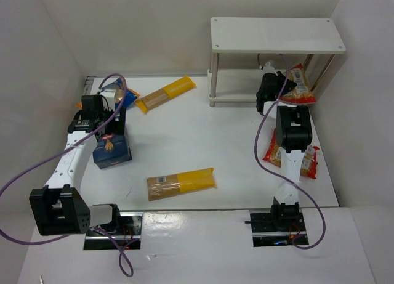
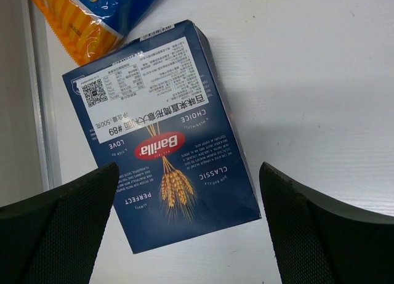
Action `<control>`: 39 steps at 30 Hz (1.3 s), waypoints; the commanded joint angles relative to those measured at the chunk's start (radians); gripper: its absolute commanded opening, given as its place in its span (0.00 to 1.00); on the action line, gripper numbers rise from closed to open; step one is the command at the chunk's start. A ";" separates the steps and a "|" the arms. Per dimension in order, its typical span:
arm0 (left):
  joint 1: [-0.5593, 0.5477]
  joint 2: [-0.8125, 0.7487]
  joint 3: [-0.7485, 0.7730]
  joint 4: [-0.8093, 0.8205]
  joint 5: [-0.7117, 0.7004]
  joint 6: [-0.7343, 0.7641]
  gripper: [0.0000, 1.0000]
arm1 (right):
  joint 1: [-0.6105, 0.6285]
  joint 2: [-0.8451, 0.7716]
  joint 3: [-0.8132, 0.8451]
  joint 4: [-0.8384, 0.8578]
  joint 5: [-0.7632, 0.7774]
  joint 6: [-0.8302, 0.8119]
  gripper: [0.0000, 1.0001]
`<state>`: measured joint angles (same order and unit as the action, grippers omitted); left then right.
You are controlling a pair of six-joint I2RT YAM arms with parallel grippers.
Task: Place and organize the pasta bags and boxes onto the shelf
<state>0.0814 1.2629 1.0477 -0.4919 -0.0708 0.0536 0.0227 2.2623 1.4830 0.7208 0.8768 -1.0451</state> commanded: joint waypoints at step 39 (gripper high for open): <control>-0.005 0.016 -0.014 0.046 -0.014 0.014 1.00 | 0.003 0.089 0.289 0.025 -0.010 0.073 0.85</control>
<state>0.0814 1.2766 1.0397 -0.4770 -0.0814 0.0532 0.0124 2.4126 1.7546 0.6636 0.8684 -1.0153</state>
